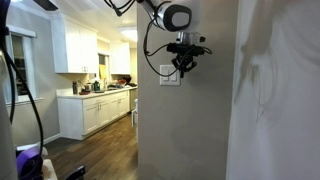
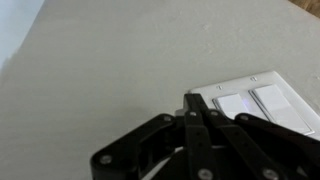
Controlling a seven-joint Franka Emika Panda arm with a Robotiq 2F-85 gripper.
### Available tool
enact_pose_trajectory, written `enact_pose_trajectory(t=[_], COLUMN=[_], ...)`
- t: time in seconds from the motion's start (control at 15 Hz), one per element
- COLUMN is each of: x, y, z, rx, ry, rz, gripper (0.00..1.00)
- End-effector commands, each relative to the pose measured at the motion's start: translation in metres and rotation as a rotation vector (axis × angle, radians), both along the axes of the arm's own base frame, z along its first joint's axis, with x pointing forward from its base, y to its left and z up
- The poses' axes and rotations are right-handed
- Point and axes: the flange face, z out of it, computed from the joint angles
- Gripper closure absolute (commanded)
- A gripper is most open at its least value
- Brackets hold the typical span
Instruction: Flip the switch to turn off the light
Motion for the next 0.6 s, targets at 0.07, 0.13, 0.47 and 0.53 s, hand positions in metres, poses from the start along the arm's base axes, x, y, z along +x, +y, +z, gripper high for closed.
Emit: enact_pose_trajectory(t=[0.07, 0.13, 0.47, 0.53], x=[0.015, 0.015, 0.005, 0.005], y=[0.005, 0.008, 0.005, 0.004], z=[-0.006, -0.007, -0.003, -0.003], rx=[0.031, 0.049, 0.037, 0.040], ry=[-0.006, 0.011, 0.064, 0.070], rz=[0.059, 0.087, 0.110, 0.112], gripper=[1.00, 1.00, 1.00, 1.00])
